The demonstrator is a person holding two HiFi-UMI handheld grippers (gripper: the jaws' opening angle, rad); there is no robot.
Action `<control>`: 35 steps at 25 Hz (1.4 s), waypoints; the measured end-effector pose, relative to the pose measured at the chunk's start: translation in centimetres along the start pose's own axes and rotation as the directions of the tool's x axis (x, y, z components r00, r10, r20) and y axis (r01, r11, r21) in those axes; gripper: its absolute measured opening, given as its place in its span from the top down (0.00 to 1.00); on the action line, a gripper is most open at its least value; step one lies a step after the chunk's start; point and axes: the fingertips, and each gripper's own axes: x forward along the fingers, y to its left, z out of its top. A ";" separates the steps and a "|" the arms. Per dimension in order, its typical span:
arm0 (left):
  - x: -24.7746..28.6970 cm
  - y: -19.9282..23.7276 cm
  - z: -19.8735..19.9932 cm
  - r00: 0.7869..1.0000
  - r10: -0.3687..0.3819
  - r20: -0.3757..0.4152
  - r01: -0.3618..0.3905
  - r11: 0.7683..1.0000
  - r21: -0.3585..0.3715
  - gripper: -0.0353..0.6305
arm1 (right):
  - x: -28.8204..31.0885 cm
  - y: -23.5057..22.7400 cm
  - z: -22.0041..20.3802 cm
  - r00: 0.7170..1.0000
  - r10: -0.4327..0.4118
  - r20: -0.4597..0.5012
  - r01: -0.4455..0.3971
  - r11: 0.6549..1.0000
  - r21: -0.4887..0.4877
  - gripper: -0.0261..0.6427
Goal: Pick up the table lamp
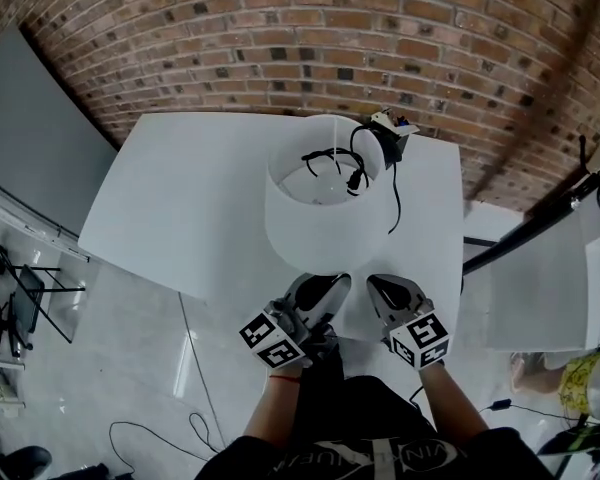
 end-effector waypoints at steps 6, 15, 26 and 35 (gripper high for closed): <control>0.3 0.4 1.2 0.994 -0.074 0.080 0.076 0.997 -0.022 0.81 | 1.4 -0.5 -1.0 1.000 0.010 -0.010 -0.010 1.000 0.008 0.96; 1.3 0.1 1.7 0.979 -0.181 0.095 0.189 0.979 -0.077 0.86 | 2.0 -1.3 -1.0 1.000 0.001 -0.028 -0.001 1.000 0.019 0.96; 1.9 0.4 2.1 0.976 -0.205 0.075 0.210 0.975 -0.067 0.90 | 2.7 -1.8 -0.3 1.000 -0.004 -0.028 0.005 1.000 0.028 0.96; 3.4 2.0 4.3 0.976 -0.211 0.059 0.215 0.973 -0.079 0.92 | 4.8 -2.3 2.0 1.000 0.006 -0.027 -0.005 0.999 0.031 0.96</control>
